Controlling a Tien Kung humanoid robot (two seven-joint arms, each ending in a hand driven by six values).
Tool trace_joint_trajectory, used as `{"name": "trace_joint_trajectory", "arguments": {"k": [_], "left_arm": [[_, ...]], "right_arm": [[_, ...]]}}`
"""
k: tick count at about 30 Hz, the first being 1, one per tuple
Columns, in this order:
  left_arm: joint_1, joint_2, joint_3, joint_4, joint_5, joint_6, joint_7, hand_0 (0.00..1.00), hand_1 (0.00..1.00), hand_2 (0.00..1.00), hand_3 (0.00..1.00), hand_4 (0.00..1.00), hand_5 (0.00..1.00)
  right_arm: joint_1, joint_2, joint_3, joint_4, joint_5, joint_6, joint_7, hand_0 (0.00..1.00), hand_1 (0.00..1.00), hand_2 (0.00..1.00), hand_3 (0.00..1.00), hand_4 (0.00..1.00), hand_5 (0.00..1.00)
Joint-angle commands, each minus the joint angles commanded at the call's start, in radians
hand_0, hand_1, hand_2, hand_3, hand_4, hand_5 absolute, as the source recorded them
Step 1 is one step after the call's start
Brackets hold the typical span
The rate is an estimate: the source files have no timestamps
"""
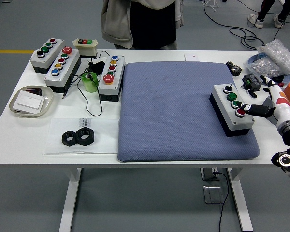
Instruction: Pick up the button,place it on the desk,press the button,press the button
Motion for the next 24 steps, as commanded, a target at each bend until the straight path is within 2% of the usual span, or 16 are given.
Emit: {"name": "trace_joint_trajectory", "arguments": {"k": [3, 8, 14, 24], "left_arm": [[-0.001, 0.0, 0.002, 0.0, -0.003, 0.001, -0.001, 0.736, 0.772, 0.848, 0.762, 0.524, 0.998], [-0.001, 0.001, 0.005, -0.001, -0.007, 0.001, -0.002, 0.735, 0.772, 0.849, 0.762, 0.524, 0.998], [-0.002, 0.002, 0.007, -0.001, -0.008, 0.002, -0.002, 0.736, 0.772, 0.848, 0.762, 0.525, 0.998], [-0.005, 0.003, 0.01, -0.002, -0.014, 0.003, -0.003, 0.736, 0.772, 0.847, 0.762, 0.526, 0.998]], "right_arm": [[0.003, 0.01, -0.007, 0.0, -0.007, 0.003, -0.007, 0.998, 0.916, 0.998, 0.998, 0.934, 0.225], [0.011, 0.059, -0.022, -0.034, -0.021, 0.005, -0.031, 0.998, 0.918, 0.998, 0.998, 0.936, 0.231], [0.03, 0.133, -0.03, -0.113, -0.037, 0.007, -0.049, 0.998, 0.918, 0.998, 0.998, 0.943, 0.241], [0.08, 0.209, -0.052, -0.235, -0.095, 0.04, -0.112, 0.989, 0.904, 0.994, 0.994, 0.942, 0.24]]}}
